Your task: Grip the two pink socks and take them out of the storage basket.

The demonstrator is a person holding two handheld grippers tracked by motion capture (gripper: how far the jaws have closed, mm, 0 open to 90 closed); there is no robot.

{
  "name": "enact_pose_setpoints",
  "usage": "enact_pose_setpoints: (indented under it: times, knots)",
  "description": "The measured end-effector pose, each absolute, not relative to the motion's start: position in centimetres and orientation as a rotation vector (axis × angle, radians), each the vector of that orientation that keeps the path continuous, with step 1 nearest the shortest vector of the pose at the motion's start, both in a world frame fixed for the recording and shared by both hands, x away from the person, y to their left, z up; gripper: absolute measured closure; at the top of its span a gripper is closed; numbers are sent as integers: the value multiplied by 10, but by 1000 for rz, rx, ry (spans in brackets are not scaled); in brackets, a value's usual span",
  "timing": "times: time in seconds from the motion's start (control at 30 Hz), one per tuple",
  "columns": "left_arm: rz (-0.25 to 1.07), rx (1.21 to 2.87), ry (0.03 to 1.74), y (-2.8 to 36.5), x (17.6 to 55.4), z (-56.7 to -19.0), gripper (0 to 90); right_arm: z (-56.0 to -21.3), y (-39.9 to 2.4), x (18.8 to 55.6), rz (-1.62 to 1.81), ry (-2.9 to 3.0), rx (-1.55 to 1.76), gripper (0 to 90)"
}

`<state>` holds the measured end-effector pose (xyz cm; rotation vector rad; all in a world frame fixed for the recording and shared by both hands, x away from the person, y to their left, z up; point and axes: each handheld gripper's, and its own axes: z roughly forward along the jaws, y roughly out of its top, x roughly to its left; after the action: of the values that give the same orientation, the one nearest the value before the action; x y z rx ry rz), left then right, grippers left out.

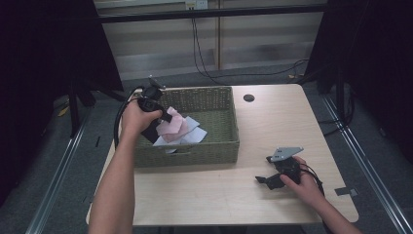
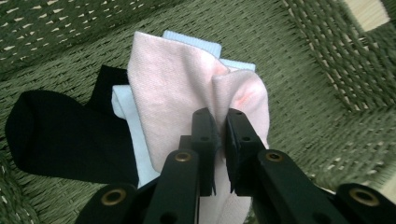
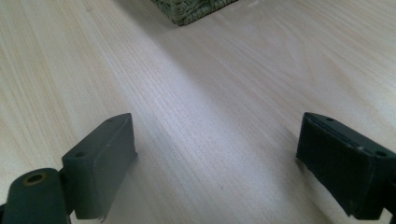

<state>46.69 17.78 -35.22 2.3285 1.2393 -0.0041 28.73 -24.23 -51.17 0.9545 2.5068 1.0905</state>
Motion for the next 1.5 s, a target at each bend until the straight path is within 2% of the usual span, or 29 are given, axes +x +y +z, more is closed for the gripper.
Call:
enact_pose_setpoints:
  times: [0.17, 0.57, 0.67, 0.8, 0.87, 1.13, 1.5]
  knots:
    - [19, 2331, 1252, 178, 468, -358, 828, -512, -242, 287, 1090, 2507, 954, 107]
    - [-23, 2369, 1284, 173, 474, -396, 803, -512, -242, 287, 1091, 2507, 956, 107]
    - [-24, 2371, 1283, 173, 474, -402, 759, -512, -242, 287, 1091, 2508, 952, 107]
    - [-44, 2381, 1286, 172, 474, -406, 752, -512, -242, 287, 1092, 2508, 952, 107]
    - [-53, 2378, 1291, 173, 474, -405, 786, -512, -242, 287, 1092, 2508, 952, 107]
    - [-45, 2355, 1293, 180, 471, -392, 827, -512, -242, 287, 1092, 2507, 950, 107]
    - [-89, 2329, 1282, 185, 466, -360, 840, -512, -242, 287, 1092, 2509, 955, 107]
